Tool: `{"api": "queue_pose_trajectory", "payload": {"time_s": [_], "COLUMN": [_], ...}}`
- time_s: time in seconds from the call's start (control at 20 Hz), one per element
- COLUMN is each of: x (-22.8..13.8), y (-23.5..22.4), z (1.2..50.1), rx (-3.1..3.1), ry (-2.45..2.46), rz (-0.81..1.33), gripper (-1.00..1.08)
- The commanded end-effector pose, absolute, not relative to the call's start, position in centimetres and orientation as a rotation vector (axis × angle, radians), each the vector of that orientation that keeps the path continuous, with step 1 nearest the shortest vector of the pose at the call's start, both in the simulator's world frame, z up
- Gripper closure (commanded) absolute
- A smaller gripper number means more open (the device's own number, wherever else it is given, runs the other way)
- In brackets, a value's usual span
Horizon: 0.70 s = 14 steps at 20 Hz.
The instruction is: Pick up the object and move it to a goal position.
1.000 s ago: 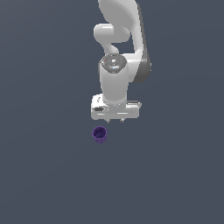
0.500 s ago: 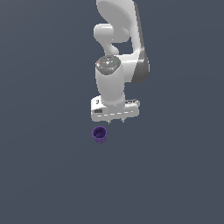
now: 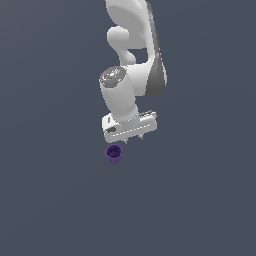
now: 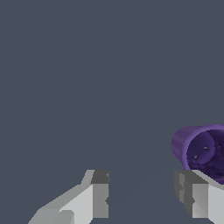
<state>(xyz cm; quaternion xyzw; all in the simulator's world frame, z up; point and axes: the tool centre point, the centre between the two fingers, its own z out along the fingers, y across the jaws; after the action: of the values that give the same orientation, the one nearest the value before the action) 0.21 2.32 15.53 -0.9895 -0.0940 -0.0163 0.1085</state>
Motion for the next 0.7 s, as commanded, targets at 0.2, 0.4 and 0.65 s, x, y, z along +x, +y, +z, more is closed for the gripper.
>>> {"api": "queue_pose_trajectory", "payload": {"time_s": [0.2,0.4,0.65], "x": [0.19,0.2,0.22], "y": [2.5,2.54,2.54], "z": [15.14,14.93,14.67], "rx": [-2.83,-2.783,-2.728], "ry": [-0.37,-0.423,-0.484], "rz": [-0.108,-0.151,-0.21], "gripper": [-0.2,-0.2,-0.2]}}
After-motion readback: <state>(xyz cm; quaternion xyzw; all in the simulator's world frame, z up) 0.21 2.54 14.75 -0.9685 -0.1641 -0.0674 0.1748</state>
